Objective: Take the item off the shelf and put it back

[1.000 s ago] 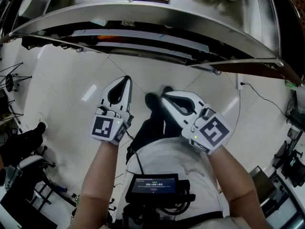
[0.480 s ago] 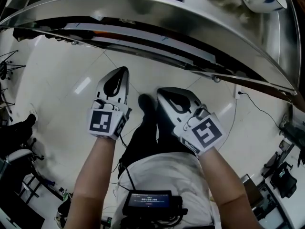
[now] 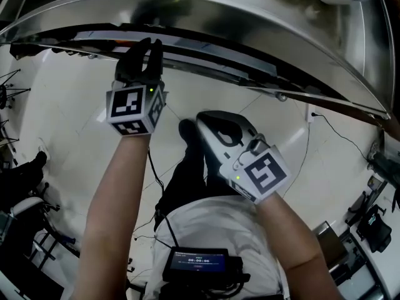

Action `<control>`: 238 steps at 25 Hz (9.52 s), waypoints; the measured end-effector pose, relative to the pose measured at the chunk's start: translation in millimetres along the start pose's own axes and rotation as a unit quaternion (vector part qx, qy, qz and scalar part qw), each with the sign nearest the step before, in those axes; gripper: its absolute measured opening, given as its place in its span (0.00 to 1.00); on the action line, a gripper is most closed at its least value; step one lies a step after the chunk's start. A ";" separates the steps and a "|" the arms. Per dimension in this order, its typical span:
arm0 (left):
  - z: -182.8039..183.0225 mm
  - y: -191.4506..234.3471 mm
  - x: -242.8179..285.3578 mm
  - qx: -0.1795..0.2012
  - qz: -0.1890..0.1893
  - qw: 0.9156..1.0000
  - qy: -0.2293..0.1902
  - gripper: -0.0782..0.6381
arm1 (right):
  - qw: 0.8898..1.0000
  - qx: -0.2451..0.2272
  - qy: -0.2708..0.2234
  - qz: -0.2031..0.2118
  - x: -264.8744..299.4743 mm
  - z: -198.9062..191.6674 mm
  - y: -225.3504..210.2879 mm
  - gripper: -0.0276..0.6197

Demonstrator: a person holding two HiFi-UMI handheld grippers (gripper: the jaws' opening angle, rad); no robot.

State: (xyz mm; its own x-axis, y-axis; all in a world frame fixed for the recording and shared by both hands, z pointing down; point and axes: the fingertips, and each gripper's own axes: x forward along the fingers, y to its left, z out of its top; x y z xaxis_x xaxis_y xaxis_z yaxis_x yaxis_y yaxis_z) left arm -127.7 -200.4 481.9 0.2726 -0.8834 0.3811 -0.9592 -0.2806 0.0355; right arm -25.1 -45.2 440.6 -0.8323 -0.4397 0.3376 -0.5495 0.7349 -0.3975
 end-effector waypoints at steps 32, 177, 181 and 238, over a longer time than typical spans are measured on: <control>2.3 35.8 2.2 -0.027 0.055 0.997 0.040 0.12 | 0.999 -0.004 -0.014 -0.034 -17.1 2.6 -19.3 0.05; 28.7 -41.8 -17.6 0.018 -0.122 0.992 -0.019 0.12 | 0.999 -0.036 0.030 0.004 5.8 38.0 -17.0 0.05; 24.2 -29.7 12.9 0.017 -0.105 0.994 -0.005 0.12 | 0.999 -0.033 0.026 -0.004 3.1 41.9 -25.0 0.05; 51.4 -44.2 -205.5 -0.002 -0.110 0.994 0.011 0.12 | 0.992 -0.113 -0.044 0.036 -55.9 101.1 52.2 0.05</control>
State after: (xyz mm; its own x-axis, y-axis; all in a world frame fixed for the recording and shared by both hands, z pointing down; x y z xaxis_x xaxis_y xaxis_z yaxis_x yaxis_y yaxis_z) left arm -137.4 -25.7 354.5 0.4746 -0.7923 0.3833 -0.8766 -0.4649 0.1243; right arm -14.7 -34.5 314.7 -0.8774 -0.4185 0.2347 -0.4665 0.8585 -0.2131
